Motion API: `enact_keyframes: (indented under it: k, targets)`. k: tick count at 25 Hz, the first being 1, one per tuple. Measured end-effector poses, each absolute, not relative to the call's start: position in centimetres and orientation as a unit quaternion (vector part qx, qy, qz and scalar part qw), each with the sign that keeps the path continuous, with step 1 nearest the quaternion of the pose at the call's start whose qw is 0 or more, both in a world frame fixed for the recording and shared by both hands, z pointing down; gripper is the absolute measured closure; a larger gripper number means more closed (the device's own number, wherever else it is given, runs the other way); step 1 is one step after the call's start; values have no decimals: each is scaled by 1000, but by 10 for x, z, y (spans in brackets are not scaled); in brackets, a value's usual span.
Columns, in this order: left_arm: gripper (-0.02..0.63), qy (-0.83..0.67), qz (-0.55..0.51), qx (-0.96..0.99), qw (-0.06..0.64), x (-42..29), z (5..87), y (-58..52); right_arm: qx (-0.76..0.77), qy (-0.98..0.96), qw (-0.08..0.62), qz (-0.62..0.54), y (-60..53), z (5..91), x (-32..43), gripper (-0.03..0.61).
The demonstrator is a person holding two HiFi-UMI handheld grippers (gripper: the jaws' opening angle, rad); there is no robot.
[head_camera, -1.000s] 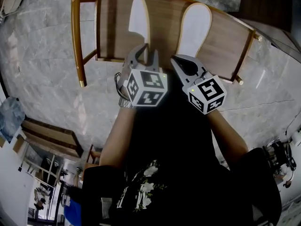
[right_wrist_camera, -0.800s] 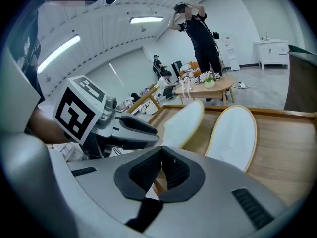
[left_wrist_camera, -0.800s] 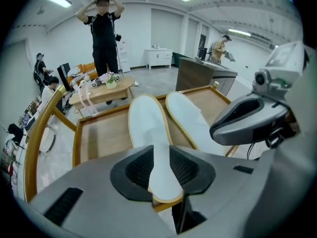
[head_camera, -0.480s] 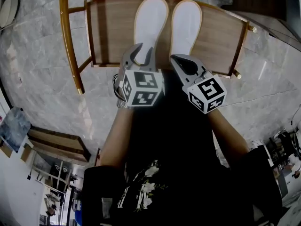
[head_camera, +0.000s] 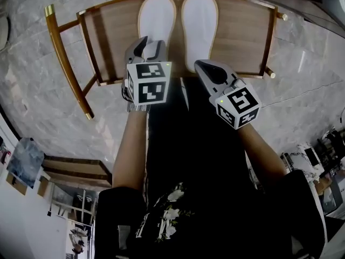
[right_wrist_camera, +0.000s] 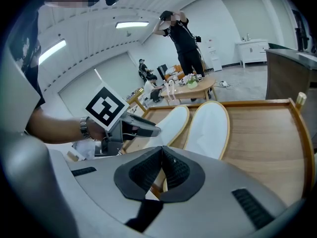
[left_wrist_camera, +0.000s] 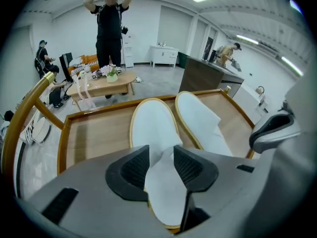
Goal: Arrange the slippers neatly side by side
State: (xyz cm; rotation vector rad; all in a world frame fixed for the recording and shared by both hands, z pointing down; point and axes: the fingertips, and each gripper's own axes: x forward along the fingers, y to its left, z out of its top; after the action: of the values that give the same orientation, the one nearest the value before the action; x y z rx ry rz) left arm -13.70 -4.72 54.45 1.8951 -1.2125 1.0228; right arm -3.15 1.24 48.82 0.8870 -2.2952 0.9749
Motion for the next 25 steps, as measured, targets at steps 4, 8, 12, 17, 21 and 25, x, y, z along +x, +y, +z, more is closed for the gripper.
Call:
enact_keyframes:
  k: [4, 8, 12, 17, 21, 25]
  targets:
    - [532, -463, 412, 717, 320, -139, 554, -51, 333, -834, 245, 365, 15, 493, -27, 577]
    - [600, -480, 388, 708, 344, -144, 552, -51, 334, -833, 245, 367, 16, 495, -28, 577]
    - [601, -507, 322, 699, 387, -150, 539, -55, 335, -835, 241, 364, 10, 495, -32, 577]
    - [601, -509, 313, 716, 360, -144, 523, -55, 328, -839, 237, 363, 9, 493, -43, 577]
    - [601, -487, 334, 736, 332, -133, 522, -57, 329, -840, 232, 364, 11, 492, -44, 577]
    - [601, -467, 358, 750, 303, -126, 523, -58, 338, -834, 236, 367, 12, 496, -34, 577]
